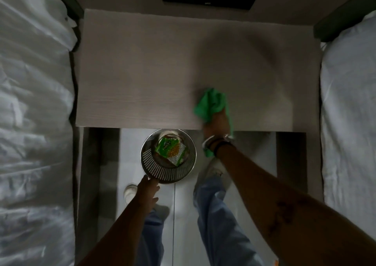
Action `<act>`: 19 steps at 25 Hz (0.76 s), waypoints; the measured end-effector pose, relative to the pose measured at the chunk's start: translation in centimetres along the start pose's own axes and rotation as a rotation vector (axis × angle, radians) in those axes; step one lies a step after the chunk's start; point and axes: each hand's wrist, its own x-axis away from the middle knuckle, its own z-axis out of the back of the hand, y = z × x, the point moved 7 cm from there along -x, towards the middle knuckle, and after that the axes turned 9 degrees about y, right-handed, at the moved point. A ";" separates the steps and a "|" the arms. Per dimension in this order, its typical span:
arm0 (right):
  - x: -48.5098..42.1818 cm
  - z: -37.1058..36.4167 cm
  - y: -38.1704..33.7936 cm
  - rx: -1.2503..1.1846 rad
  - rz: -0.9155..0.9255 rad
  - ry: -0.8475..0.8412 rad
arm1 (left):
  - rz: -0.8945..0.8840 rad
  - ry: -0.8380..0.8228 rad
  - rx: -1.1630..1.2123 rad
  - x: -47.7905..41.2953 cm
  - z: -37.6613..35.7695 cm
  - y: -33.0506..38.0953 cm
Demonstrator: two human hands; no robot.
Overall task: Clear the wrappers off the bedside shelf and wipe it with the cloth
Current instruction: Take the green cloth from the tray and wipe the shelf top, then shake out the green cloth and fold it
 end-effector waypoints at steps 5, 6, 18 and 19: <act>9.4 -8.3 -4.3 0.006 0.457 -0.332 | 0.022 -0.055 -0.022 0.4 0.4 -1.5; 10.1 -9.3 -3.5 0.057 0.508 -0.404 | 0.025 -0.071 -0.026 0.7 -0.2 -1.2; 19.3 -5.7 -8.3 0.452 0.742 -0.279 | -0.188 -0.182 0.311 7.2 3.8 7.0; 19.8 -4.2 -10.4 0.423 0.754 -0.228 | -0.236 -0.157 0.319 7.9 5.2 8.3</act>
